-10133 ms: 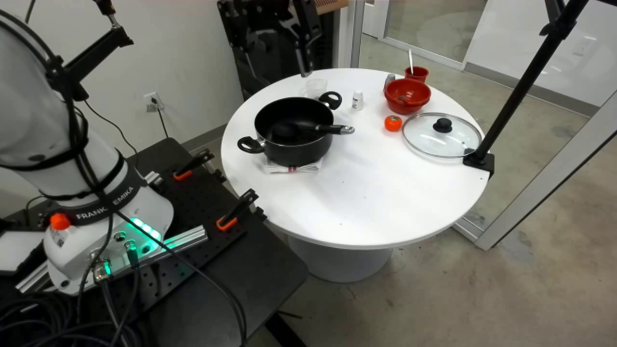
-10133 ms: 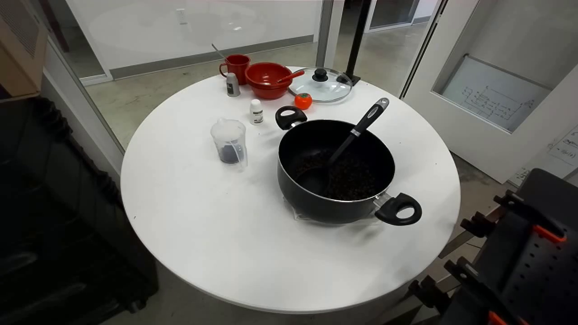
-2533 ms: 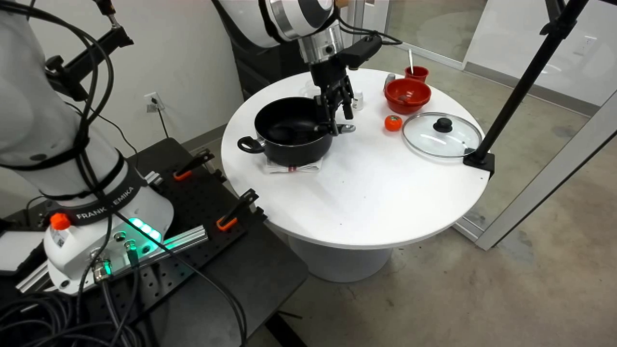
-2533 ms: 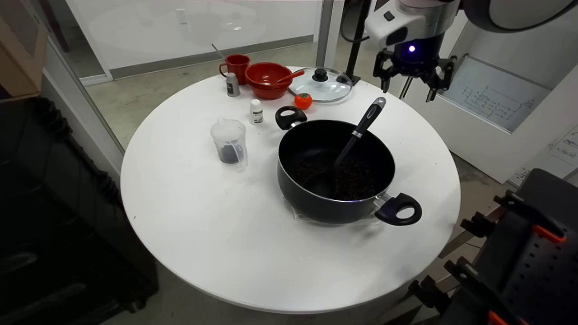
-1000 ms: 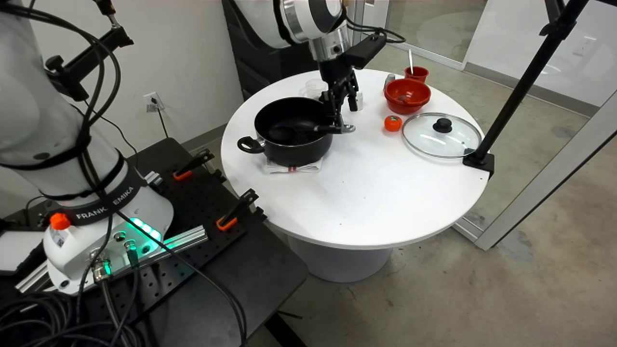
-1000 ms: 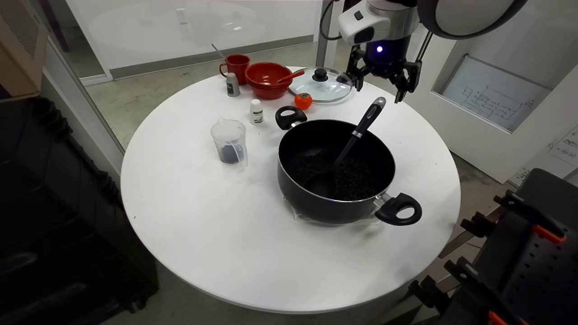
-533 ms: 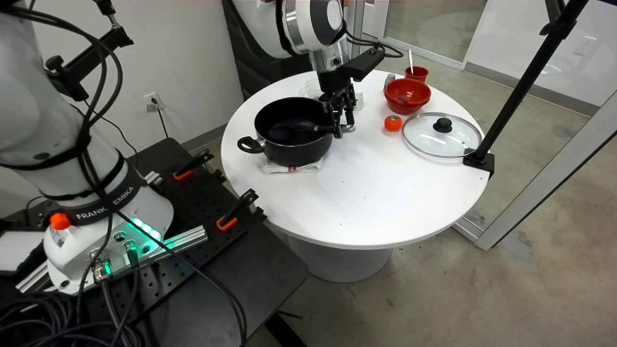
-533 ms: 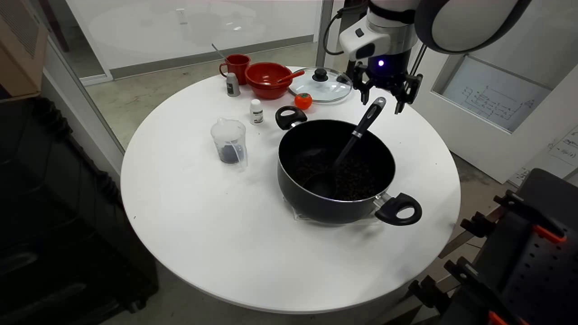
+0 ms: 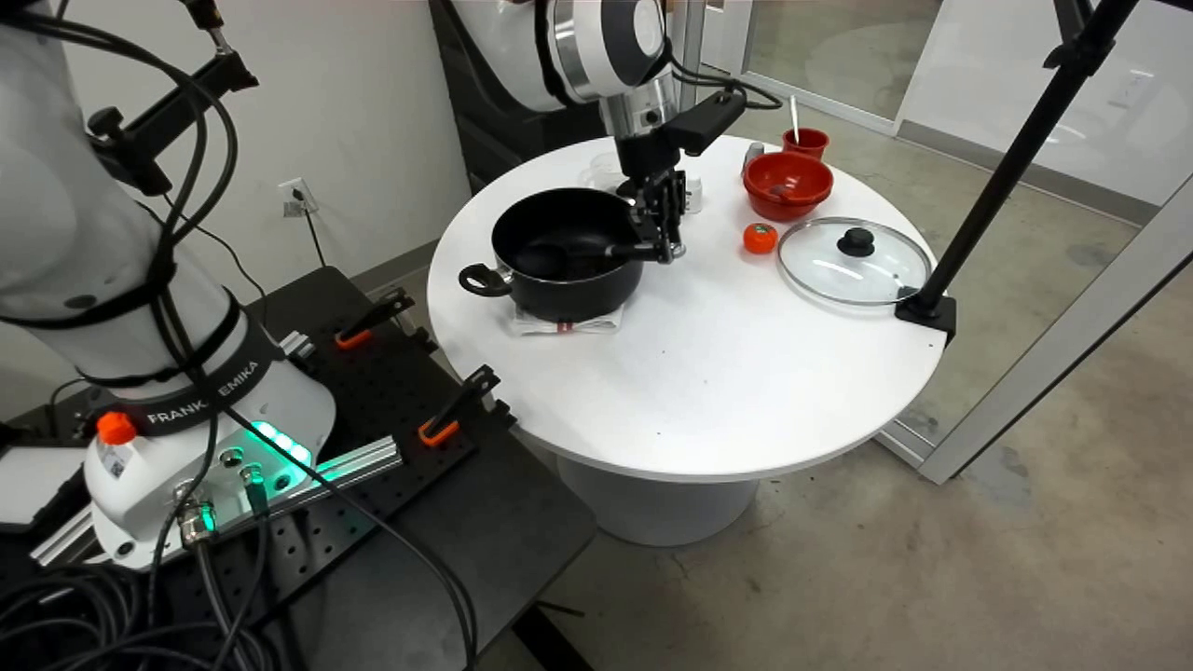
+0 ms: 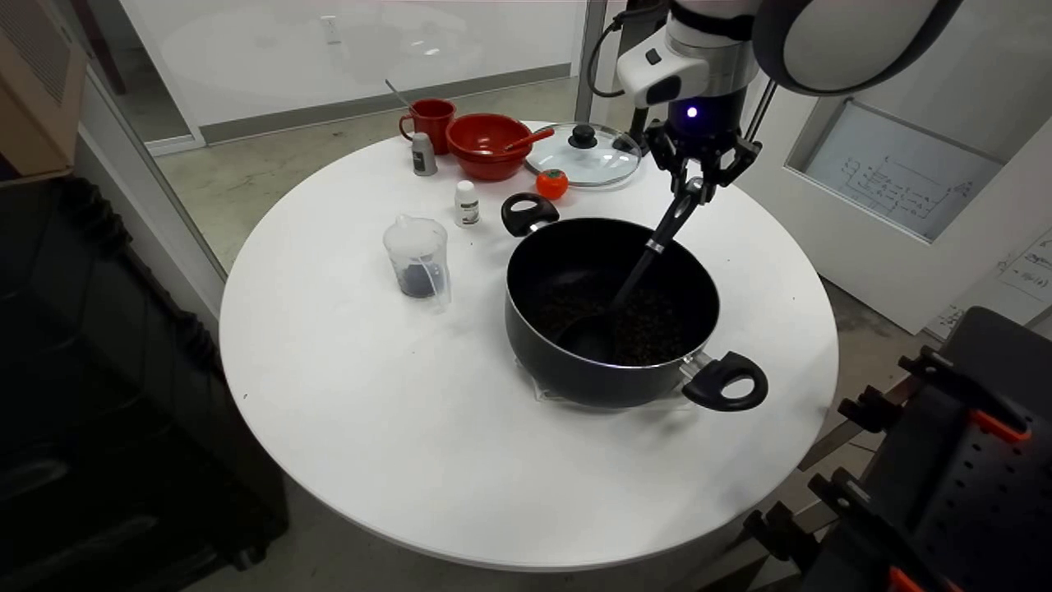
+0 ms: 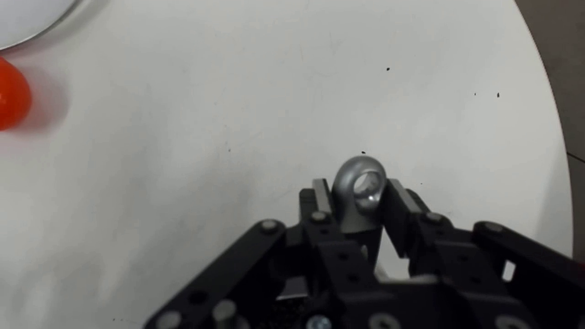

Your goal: Use the dishing spoon to mix in the pot

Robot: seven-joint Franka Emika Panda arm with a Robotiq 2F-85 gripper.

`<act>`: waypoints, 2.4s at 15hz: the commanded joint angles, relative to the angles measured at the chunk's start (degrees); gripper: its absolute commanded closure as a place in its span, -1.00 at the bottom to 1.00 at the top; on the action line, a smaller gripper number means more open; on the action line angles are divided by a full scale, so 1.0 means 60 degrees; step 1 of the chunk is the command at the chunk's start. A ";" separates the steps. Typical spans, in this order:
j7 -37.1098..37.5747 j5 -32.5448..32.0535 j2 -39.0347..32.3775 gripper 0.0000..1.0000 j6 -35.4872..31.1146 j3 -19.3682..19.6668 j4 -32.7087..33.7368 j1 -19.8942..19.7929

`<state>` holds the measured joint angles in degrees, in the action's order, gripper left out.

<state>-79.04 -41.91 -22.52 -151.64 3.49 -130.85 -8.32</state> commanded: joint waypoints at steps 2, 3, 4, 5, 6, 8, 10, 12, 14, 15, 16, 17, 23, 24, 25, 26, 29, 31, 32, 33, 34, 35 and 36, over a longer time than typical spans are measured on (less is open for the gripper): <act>0.0121 0.0194 0.0426 0.84 0.0220 0.0012 -0.0106 0.0077; 0.0188 0.0160 0.0552 0.84 0.0218 0.0026 -0.0167 0.0092; 0.0258 0.0098 0.0750 0.84 0.0198 0.0049 -0.0274 0.0109; 0.0305 0.0064 0.0959 0.84 0.0171 0.0057 -0.0388 0.0113; 0.0299 0.0046 0.1179 0.84 0.0116 0.0050 -0.0516 0.0100; 0.0481 -0.0244 0.1688 0.84 -0.0037 0.0148 -0.0799 0.0163; 0.0720 -0.0639 0.2248 0.84 -0.0072 0.0242 -0.1102 0.0240; 0.1196 -0.1401 0.2826 0.84 -0.0059 0.0352 -0.1426 0.0322; 0.1732 -0.2384 0.3347 0.84 -0.0183 0.0393 -0.1787 0.0296; 0.2006 -0.2850 0.3592 0.84 -0.0235 0.0389 -0.1955 0.0274; 0.2361 -0.3366 0.3810 0.84 -0.0376 0.0395 -0.2136 0.0238; 0.2892 -0.3985 0.4023 0.84 -0.0527 0.0407 -0.2307 0.0214; 0.6340 -0.7796 0.4991 0.84 -0.0722 0.0160 -0.3262 0.0120; 0.6830 -0.8410 0.5067 0.84 -0.0529 0.0089 -0.3362 0.0158; 0.7313 -0.9030 0.5121 0.84 -0.0409 0.0027 -0.3447 0.0188; 0.7750 -0.9526 0.5182 0.84 -0.0300 -0.0035 -0.3536 0.0219; 0.8651 -1.0646 0.5290 0.84 0.0054 -0.0055 -0.3740 0.0466; 0.9088 -1.1200 0.5352 0.84 0.0275 -0.0089 -0.3818 0.0584; 0.9263 -1.1398 0.5366 0.84 0.0395 -0.0096 -0.3852 0.0646; 0.9453 -1.1613 0.5391 0.84 0.0525 -0.0105 -0.3868 0.0703; 0.9593 -1.1836 0.5409 0.84 0.0634 -0.0107 -0.3890 0.0745; 0.9712 -1.2107 0.5423 0.84 0.0742 -0.0105 -0.3902 0.0775; 0.9826 -1.2406 0.5423 0.84 0.0846 -0.0097 -0.3919 0.0799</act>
<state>-23.08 -111.63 7.98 -149.05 2.97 -153.02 -4.45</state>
